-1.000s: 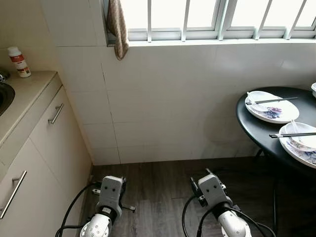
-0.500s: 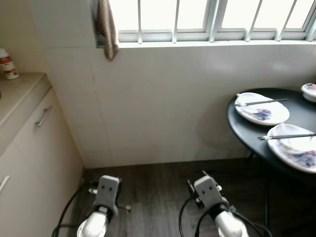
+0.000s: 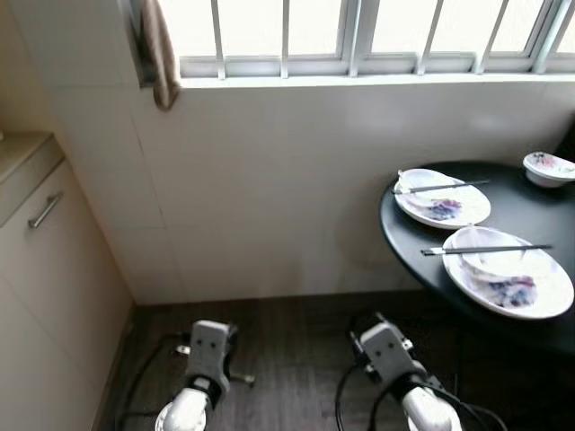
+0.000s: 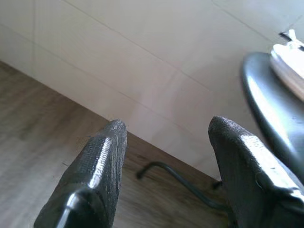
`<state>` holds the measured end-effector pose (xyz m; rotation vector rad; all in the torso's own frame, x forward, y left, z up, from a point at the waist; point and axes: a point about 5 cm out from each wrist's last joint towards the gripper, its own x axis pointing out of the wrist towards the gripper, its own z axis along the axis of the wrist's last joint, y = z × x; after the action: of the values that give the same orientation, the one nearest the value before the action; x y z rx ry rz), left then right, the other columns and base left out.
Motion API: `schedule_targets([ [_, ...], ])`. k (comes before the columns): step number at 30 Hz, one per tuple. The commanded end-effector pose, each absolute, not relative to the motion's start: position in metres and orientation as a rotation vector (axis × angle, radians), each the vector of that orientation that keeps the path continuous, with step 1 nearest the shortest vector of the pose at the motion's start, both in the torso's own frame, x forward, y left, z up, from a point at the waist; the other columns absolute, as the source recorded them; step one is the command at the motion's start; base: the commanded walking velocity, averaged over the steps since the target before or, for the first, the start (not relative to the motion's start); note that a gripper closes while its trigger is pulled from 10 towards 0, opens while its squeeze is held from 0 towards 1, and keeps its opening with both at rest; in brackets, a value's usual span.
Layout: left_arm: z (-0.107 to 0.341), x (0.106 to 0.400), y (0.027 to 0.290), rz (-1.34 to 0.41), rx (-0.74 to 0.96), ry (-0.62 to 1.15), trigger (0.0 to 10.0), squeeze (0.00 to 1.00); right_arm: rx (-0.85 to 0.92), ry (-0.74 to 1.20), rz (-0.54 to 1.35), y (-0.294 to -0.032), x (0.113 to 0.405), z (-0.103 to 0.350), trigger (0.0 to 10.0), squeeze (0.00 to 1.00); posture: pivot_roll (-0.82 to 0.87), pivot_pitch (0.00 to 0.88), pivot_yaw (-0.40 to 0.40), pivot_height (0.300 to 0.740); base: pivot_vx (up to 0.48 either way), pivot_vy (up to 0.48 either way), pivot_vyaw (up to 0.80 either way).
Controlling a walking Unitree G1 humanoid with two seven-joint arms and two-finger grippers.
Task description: Kitchen organization
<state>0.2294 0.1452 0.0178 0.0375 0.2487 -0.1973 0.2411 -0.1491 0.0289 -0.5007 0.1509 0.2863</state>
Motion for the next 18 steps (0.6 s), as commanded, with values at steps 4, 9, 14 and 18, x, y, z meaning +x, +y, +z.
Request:
schedule_targets([
  [4,0.0157,0.2301,0.1522,-0.179,0.034,0.264,10.0,0.00,-0.502,0.143,0.307,-0.1423,0.2411,0.0287,10.0,0.00,-0.09,0.000,0.001,0.740,0.190,0.000,0.00],
  [9,0.0159,0.2302,0.1520,-0.182,0.035,0.264,10.0,0.00,-0.503,0.147,0.322,-0.1410,0.2409,0.0282,10.0,0.00,-0.09,0.000,0.003,0.740,0.271,0.000,0.00],
  [14,0.0167,0.2309,0.1519,-0.185,0.035,0.262,10.0,0.00,-0.509,0.155,0.337,-0.1396,0.2408,0.0273,10.0,0.00,-0.09,0.000,0.003,0.740,0.257,0.000,0.10],
  [18,0.0171,0.2312,0.1515,-0.186,0.036,0.261,10.0,0.00,-0.506,0.156,0.337,-0.1398,0.2411,0.0274,10.0,0.00,-0.09,0.000,0.000,0.740,0.182,0.000,0.73],
])
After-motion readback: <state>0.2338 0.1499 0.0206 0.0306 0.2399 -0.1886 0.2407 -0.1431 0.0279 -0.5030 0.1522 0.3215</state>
